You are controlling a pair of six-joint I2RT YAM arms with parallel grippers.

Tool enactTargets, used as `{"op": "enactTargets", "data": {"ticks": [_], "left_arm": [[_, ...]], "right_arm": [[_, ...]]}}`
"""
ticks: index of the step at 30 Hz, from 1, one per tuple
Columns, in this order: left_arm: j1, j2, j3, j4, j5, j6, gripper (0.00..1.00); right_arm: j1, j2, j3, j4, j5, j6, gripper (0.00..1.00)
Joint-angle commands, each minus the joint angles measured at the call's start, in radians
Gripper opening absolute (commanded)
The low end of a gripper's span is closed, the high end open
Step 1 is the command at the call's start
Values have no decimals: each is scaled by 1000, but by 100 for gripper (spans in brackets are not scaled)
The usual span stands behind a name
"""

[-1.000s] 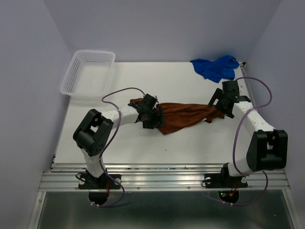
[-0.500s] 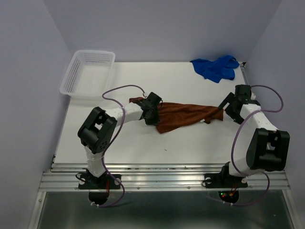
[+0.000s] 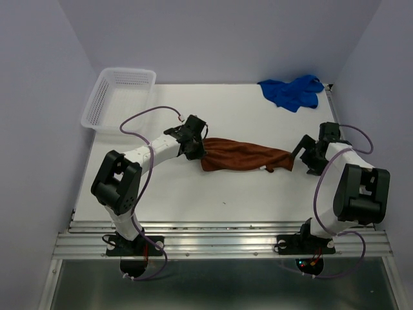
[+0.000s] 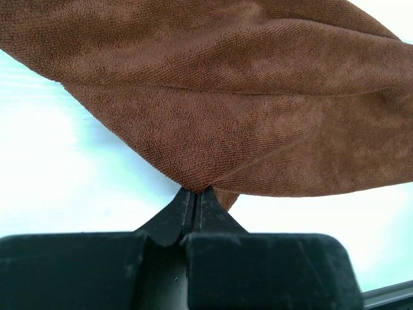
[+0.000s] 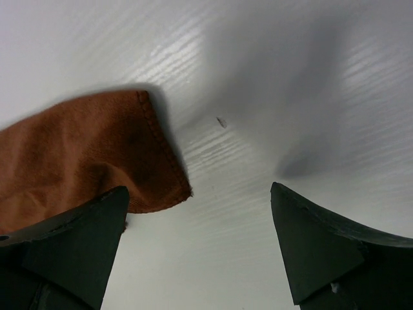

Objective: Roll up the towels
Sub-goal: Flatten the towel

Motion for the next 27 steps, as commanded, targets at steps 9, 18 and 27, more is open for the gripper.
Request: {"op": "enactTargets", "data": {"ticks": [9,18,27], "left_arm": [[12,-27,42,-10,23,28,0],[13,-41,28,-9,18,15,0],[38,-99,34,-3,21,15,0]], "right_arm": [[17,-3,-60,110,-176,-20,68],[62,67,-34,138,-151,-19,38],[62,-38,58,48,-84,-36,3]]}}
